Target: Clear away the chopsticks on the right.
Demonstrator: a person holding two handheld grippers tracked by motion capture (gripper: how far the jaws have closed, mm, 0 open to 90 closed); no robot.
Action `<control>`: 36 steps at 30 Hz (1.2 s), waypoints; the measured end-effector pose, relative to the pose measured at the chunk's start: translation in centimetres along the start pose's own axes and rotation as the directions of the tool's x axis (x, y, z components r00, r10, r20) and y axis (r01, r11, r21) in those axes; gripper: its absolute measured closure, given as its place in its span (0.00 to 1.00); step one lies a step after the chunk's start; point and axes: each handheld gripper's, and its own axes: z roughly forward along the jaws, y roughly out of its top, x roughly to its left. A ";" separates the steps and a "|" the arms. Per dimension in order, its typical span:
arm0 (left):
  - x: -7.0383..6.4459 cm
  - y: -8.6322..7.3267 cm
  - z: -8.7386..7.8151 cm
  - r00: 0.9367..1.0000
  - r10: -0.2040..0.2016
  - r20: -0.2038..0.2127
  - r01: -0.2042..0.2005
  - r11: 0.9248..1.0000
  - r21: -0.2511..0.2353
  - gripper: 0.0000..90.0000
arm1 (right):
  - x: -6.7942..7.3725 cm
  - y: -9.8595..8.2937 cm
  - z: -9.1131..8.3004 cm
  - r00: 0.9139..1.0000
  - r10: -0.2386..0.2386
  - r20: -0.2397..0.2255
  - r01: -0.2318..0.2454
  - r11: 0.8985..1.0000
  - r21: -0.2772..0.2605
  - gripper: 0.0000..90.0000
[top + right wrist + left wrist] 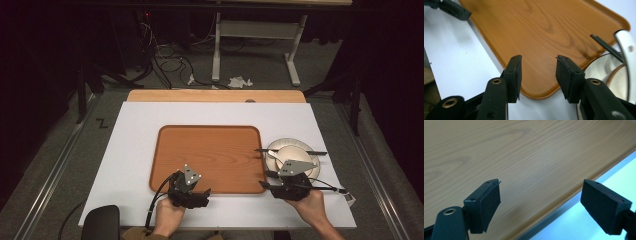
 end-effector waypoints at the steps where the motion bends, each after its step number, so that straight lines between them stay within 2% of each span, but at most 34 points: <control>1: 0.0 -0.1 -0.1 1.000 -0.001 -0.004 0.001 1.000 -0.001 0.18 | -0.2 0.1 -0.1 1.000 0.005 -0.001 -0.005 1.000 -0.001 0.65; 10: 0.5 -1.0 -1.0 0.999 -0.039 -0.037 0.039 0.999 -0.004 0.18 | -1.5 1.0 -0.5 1.000 0.017 -0.005 -0.017 1.000 -0.025 0.69; 18: 0.9 -1.9 -1.9 0.994 -0.078 -0.073 0.077 0.997 -0.012 0.18 | -2.8 1.9 -0.3 1.000 0.026 -0.009 -0.026 0.999 -0.047 0.70; 22: 1.1 -2.1 -2.1 0.993 -0.089 -0.083 0.088 0.996 -0.011 0.18 | -3.3 2.1 -0.3 1.000 0.030 0.006 -0.029 0.998 -0.051 0.69; 23: 1.1 -2.3 -2.3 0.991 -0.097 -0.090 0.096 0.995 -0.011 0.18 | -3.8 2.3 -0.5 0.999 0.029 0.020 -0.027 0.998 -0.056 0.70; 29: 1.2 -2.6 -2.6 0.989 -0.111 -0.098 0.111 0.994 -0.012 0.18 | -5.7 2.5 -1.5 0.995 0.090 0.037 -0.087 0.994 -0.061 0.72; 36: 1.1 -2.6 -2.5 0.990 -0.110 -0.088 0.109 0.994 -0.010 0.18 | -7.3 1.8 -2.5 0.987 0.127 0.096 -0.122 0.991 -0.063 0.76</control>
